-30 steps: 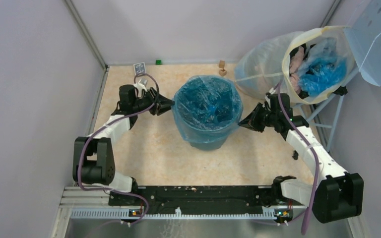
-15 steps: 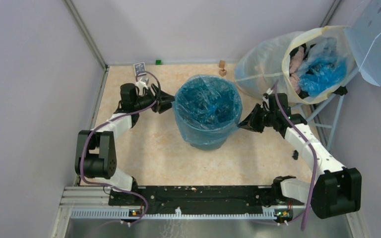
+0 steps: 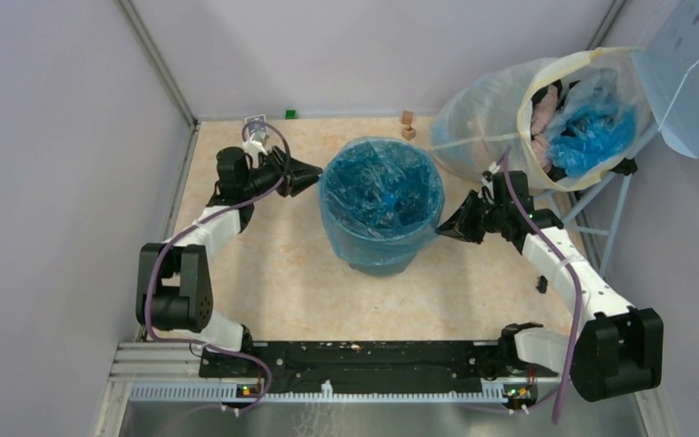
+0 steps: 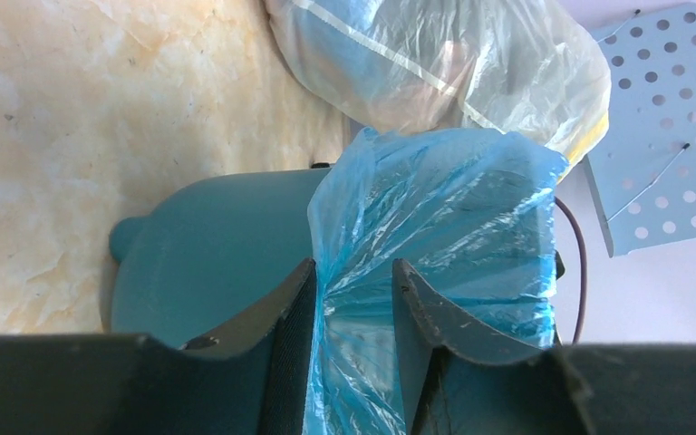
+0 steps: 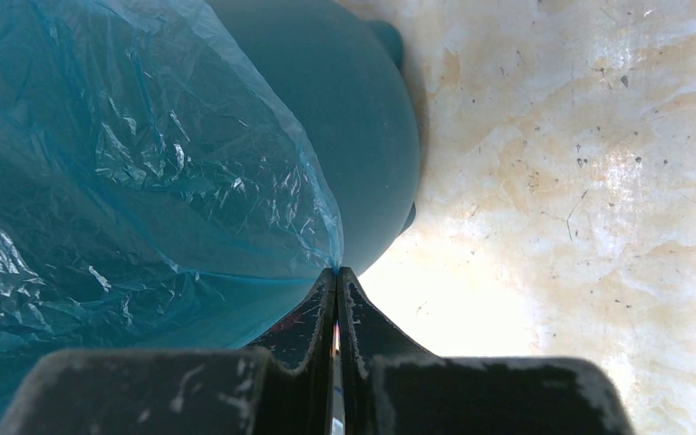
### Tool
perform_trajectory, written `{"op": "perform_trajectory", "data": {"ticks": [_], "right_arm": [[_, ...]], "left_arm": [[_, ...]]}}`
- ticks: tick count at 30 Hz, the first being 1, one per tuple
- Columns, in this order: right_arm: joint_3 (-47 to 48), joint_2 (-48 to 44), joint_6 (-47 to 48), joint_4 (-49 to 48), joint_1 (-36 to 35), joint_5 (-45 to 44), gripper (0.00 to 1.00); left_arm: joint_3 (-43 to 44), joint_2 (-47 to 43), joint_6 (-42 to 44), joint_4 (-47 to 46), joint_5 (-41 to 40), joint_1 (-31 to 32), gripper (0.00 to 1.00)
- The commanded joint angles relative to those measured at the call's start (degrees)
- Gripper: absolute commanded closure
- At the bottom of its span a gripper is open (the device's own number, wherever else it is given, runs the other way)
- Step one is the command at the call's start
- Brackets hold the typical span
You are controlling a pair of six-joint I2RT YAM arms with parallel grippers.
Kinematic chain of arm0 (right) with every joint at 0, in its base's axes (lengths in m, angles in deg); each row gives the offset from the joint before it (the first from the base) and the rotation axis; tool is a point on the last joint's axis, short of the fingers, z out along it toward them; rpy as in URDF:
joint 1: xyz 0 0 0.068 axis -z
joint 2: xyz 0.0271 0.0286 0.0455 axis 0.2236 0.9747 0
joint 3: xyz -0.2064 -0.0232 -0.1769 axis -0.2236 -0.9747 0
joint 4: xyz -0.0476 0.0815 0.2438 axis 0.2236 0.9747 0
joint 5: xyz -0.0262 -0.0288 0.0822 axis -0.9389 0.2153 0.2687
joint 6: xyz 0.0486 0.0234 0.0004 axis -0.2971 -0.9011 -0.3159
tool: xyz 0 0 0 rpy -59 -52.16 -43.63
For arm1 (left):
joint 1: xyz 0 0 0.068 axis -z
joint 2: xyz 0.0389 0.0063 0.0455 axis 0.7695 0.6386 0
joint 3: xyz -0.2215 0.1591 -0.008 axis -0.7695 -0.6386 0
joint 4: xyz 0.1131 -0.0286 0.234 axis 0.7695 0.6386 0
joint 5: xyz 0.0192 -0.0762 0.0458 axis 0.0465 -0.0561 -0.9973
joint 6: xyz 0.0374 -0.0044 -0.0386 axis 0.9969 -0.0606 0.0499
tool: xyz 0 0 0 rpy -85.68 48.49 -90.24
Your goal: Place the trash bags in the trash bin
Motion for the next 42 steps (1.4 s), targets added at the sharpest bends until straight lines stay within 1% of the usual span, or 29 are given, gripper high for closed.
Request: {"op": "perform_trajectory", "data": {"ticks": [1, 3, 7, 9, 11, 14, 17, 21, 22, 24, 25, 26, 29, 30, 33, 35, 38, 40, 41, 42], "right_arm": [[2.74, 0.03, 1.12, -1.37, 0.44, 0.65, 1.00], [2.89, 0.12, 1.13, -1.37, 0.44, 0.56, 1.00], [3.06, 0.24, 1.35, -1.13, 0.44, 0.30, 1.00], [3.16, 0.34, 1.51, -0.95, 0.44, 0.30, 1.00], [3.02, 0.34, 1.85, -0.80, 0.44, 0.20, 1.00], [2.74, 0.17, 2.19, -0.59, 0.44, -0.14, 1.00], [2.58, 0.22, 2.38, -0.02, 0.44, -0.06, 1.00], [3.94, -0.36, 3.11, 1.49, 0.44, -1.62, 1.00], [4.74, -0.56, 3.77, 2.53, 0.44, -2.71, 0.94], [7.61, -0.87, 5.61, 6.14, 0.44, -6.54, 0.70], [10.11, -1.08, 6.79, 8.37, 0.48, -8.88, 0.63], [12.00, -1.41, 8.05, 11.13, 0.44, -11.28, 0.61], [18.41, -2.83, 12.23, 16.04, 0.44, -17.61, 0.60], [20.92, -3.23, 13.44, 17.30, 0.44, -18.51, 0.60], [28.30, -3.83, 16.59, 20.07, 0.31, -20.24, 0.62], [33.58, -3.19, 18.50, 21.73, -1.25, -20.99, 0.66], [41.60, -0.17, 21.37, 23.86, -7.08, -23.04, 0.79], [47.14, 3.40, 23.31, 25.12, -13.51, -26.44, 0.94], [49.60, 5.16, 24.19, 25.66, -16.78, -28.48, 0.99], [51.96, 6.97, 25.05, 26.22, -19.67, -30.01, 1.00]], "left_arm": [[3.05, 2.21, 2.34, 0.21, 0.87, 1.44, 0.60], [3.61, 2.88, 3.80, 1.69, 0.67, 2.18, 0.65], [3.96, 3.90, 7.14, 4.80, -0.13, 2.72, 0.82], [3.59, 4.21, 8.69, 6.06, -1.31, 2.73, 0.87], [3.13, 4.99, 9.24, 6.08, -1.27, 2.73, 0.88], [2.43, 6.46, 9.44, 5.68, -0.95, 2.94, 0.85], [2.19, 7.27, 9.48, 5.43, -0.61, 3.25, 0.75], [2.70, 7.35, 10.46, 6.63, -0.21, 3.26, 0.67], [3.10, 7.58, 11.14, 7.65, 0.05, 3.26, 0.65], [3.77, 7.85, 12.17, 9.42, 0.44, 3.26, 0.65], [3.78, 7.72, 12.42, 9.86, 0.41, 3.21, 0.64], [3.77, 7.51, 12.64, 10.20, 0.32, 3.18, 0.64], [4.05, 6.54, 13.17, 11.29, 0.16, 3.17, 0.63], [4.38, 6.34, 13.48, 12.09, 0.15, 3.17, 0.63], [5.87, 5.33, 15.41, 16.05, -0.18, 3.03, 0.58], [6.57, 3.47, 16.80, 18.80, -1.70, 2.78, 0.56], [5.79, 0.27, 17.08, 20.12, -3.30, 1.84, 0.54], [5.01, -2.33, 17.03, 21.44, -3.85, 0.59, 0.53], [4.29, -4.03, 17.03, 22.30, -4.06, -0.17, 0.52], [3.19, -6.13, 17.11, 22.77, -4.45, -0.83, 0.51]]}}
